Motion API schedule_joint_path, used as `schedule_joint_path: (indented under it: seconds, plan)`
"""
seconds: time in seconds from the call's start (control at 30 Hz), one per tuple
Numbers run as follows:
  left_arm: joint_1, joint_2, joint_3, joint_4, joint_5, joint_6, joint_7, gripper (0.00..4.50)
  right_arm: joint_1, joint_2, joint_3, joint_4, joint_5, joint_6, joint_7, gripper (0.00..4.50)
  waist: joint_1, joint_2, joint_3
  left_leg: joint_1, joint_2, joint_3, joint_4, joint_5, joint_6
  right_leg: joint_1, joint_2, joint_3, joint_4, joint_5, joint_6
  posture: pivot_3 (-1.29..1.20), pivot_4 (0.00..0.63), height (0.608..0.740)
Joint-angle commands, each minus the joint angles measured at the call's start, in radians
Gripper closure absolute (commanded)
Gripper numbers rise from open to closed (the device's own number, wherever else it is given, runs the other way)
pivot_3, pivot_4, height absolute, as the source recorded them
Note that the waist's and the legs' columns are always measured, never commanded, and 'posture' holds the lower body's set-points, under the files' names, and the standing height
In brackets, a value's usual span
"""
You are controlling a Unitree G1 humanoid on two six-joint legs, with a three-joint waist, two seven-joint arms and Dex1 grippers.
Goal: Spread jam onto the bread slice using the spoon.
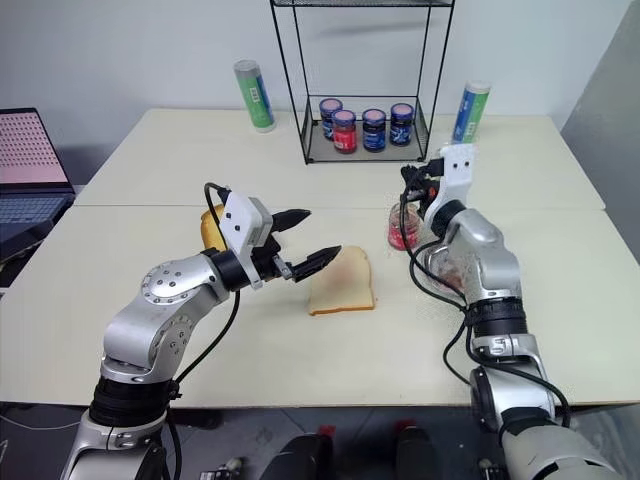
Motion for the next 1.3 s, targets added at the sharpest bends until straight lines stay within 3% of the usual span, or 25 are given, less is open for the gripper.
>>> schedule_joint_path:
  seconds: [0.03,0.83,1.3]
  plan:
    - [-0.016,0.004,0.015,-0.036,-0.011,-0.01,0.005,0.0,-0.001,0.0,0.001,-0.029,-0.013,-0.033,0.009,4.47,0.0,0.0,0.0,0.0,0.0,0.0,0.0,0.0,0.0,0.0,0.0,0.0,0.0,0.0,0.0,0.0,0.15,0.74]
    - [-0.02,0.008,0.013,-0.016,0.004,-0.023,0.007,0.0,0.118,-0.046,0.063,-0.182,-0.032,0.173,0.043,4.47,0.001,0.0,0.0,0.0,0.0,-0.001,0.0,0.0,0.0,0.0,0.0,0.0,0.0,0.0,0.0,0.0,0.15,0.74]
    - [-0.033,0.003,0.008,0.009,0.02,-0.045,0.007,0.0,0.109,-0.104,0.042,-0.188,-0.033,0.192,0.054,4.47,0.004,0.0,0.0,0.001,0.0,0.0,0.0,0.0,0.0,0.001,0.0,0.0,0.0,0.0,0.0,0.0,0.15,0.74]
